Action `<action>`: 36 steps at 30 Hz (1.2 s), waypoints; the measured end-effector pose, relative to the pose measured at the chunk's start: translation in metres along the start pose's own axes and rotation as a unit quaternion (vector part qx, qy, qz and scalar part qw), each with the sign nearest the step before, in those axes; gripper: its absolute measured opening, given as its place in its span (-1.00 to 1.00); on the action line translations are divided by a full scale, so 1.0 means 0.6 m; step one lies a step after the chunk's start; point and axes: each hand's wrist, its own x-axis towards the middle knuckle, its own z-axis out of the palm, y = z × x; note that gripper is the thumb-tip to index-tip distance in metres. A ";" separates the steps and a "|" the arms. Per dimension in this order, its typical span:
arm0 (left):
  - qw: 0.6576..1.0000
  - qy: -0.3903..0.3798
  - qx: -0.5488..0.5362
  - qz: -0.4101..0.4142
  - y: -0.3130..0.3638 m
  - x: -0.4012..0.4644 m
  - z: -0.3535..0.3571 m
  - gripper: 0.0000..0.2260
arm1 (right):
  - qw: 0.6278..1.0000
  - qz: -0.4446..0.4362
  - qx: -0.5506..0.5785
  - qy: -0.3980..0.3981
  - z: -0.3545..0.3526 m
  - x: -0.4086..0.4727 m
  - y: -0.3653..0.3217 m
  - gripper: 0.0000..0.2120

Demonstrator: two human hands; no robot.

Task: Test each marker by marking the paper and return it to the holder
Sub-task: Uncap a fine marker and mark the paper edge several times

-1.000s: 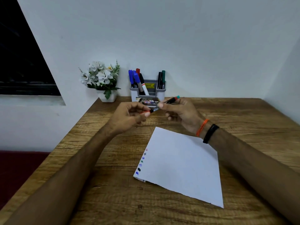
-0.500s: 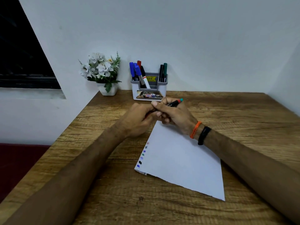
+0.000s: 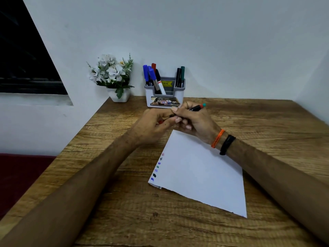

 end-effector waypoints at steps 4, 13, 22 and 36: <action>1.000 -0.014 -0.005 -0.019 0.003 -0.003 -0.007 -0.82 | 0.998 -0.022 -0.051 0.027 0.002 -0.002 -0.002 -0.76; 0.978 -0.050 0.110 -0.171 -0.021 -0.012 -0.027 -0.46 | 0.999 0.033 -0.002 0.007 -0.015 -0.016 -0.034 -0.69; 0.975 -0.081 0.086 -0.186 -0.013 -0.012 -0.025 -0.43 | 0.993 0.021 -0.098 -0.064 0.003 -0.065 -0.008 -0.86; 0.974 -0.094 0.115 -0.171 -0.019 -0.010 -0.020 -0.61 | 0.978 0.036 -0.196 -0.066 0.015 -0.079 0.001 -0.93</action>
